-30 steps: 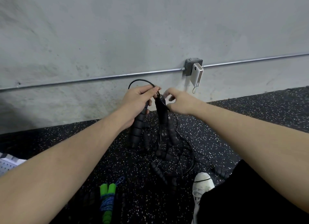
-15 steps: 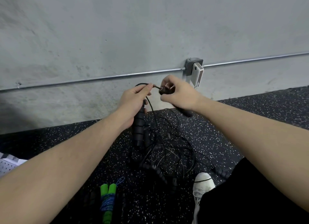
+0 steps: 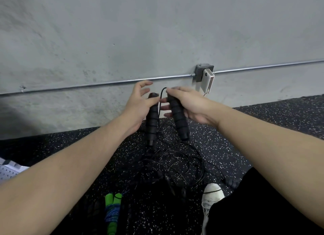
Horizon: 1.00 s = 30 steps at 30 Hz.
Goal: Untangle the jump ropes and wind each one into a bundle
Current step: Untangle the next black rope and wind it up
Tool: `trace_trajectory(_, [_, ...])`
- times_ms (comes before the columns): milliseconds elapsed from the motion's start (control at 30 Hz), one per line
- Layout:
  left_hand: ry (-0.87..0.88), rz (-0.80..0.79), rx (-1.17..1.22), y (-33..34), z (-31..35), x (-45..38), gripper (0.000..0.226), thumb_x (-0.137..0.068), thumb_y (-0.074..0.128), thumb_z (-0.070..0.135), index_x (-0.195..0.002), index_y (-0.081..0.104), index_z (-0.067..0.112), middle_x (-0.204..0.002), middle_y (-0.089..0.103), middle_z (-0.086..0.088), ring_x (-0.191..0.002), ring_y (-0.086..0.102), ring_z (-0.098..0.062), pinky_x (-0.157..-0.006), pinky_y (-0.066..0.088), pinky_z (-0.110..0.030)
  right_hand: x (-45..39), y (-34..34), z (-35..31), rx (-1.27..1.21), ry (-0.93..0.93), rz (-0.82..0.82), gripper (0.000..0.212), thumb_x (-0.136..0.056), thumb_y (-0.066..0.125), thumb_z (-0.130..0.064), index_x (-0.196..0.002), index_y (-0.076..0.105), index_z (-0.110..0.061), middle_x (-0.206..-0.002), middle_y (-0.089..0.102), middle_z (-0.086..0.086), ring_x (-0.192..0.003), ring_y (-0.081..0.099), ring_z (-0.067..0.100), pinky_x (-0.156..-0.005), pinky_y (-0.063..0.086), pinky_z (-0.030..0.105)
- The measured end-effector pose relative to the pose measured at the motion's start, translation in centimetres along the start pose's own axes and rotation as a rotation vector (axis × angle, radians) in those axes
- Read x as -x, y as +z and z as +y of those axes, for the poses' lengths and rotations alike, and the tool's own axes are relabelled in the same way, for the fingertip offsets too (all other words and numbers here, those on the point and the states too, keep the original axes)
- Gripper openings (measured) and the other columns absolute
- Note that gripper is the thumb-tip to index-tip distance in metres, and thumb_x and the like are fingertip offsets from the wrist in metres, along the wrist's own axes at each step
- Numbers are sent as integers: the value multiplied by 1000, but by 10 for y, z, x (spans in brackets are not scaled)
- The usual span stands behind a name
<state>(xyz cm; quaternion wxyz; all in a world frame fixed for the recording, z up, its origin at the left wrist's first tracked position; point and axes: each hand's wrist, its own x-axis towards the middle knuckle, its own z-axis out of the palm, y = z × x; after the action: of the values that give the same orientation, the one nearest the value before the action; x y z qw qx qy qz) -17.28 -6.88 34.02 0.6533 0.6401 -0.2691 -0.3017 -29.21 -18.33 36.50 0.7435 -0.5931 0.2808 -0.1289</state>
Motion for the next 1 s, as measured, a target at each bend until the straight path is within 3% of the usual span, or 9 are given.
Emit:
trace_trajectory(133, [36,-14,66,-1,3,10,48,-95,68,6,-119,52,45,-142,50,-5,-126,59,-19,-104,50,-35,-3,30,1,-184,-24,16,4,-102,56,-13,-102,59,-10,-80,71,6,-65,69,15,-68,62,36])
trace_trajectory(200, [36,3,125,-4,8,15,51,-98,58,-1,-126,48,42,-144,46,-6,-129,54,-18,-106,49,-35,-5,42,3,-249,-6,-1,11,-102,55,-10,-94,63,-8,-79,73,6,-69,70,16,-80,60,39])
trace_trajectory(267, [22,49,189,-9,13,18,54,-100,49,-6,-131,45,39,-145,44,-6,-130,52,-19,-106,49,-35,-8,54,7,-241,3,-14,9,-99,59,-9,-105,64,-5,-95,74,10,-81,71,20,-90,57,42])
trace_trajectory(333, [2,93,235,-17,17,19,55,-99,45,-6,-133,46,38,-144,44,-6,-126,54,-21,-102,51,-36,-11,64,9,-215,30,16,34,-94,66,-8,-127,58,-5,-112,72,15,-95,72,26,-92,58,45])
trace_trajectory(433, [-18,101,340,-26,25,20,46,-101,42,1,-133,48,34,-134,49,-8,-112,58,-23,-97,50,-37,-12,76,7,-178,58,13,45,-91,70,-6,-133,54,-6,-111,71,17,-92,72,28,-89,58,48])
trace_trajectory(633, [-61,169,228,-46,21,24,43,-95,71,29,-126,41,32,-135,55,-5,-103,66,-16,-77,57,-33,-19,99,5,-334,-29,4,38,-93,64,-1,-128,52,-10,-110,67,16,-91,69,27,-86,59,42])
trace_trajectory(800, [-289,-91,278,-64,19,35,75,-76,85,40,-135,44,18,-119,72,-15,-100,73,-38,-85,59,-60,-32,105,-3,-380,-106,47,40,-92,67,-4,-128,50,-7,-113,63,17,-95,66,30,-82,61,44])
trace_trajectory(933, [-295,-196,103,-70,18,40,55,-87,78,14,-134,49,16,-112,74,-15,-83,74,-34,-64,60,-40,-39,109,2,-349,-73,84,23,-92,67,-6,-107,52,-15,-101,65,11,-84,67,26,-67,61,40])
trace_trajectory(1000, [-302,-205,76,-77,17,39,46,-92,71,6,-133,50,10,-102,73,-17,-70,70,-28,-54,57,-32,-45,107,8,-248,-98,72,22,-91,70,-10,-105,53,-13,-100,65,11,-87,67,25,-75,61,40])
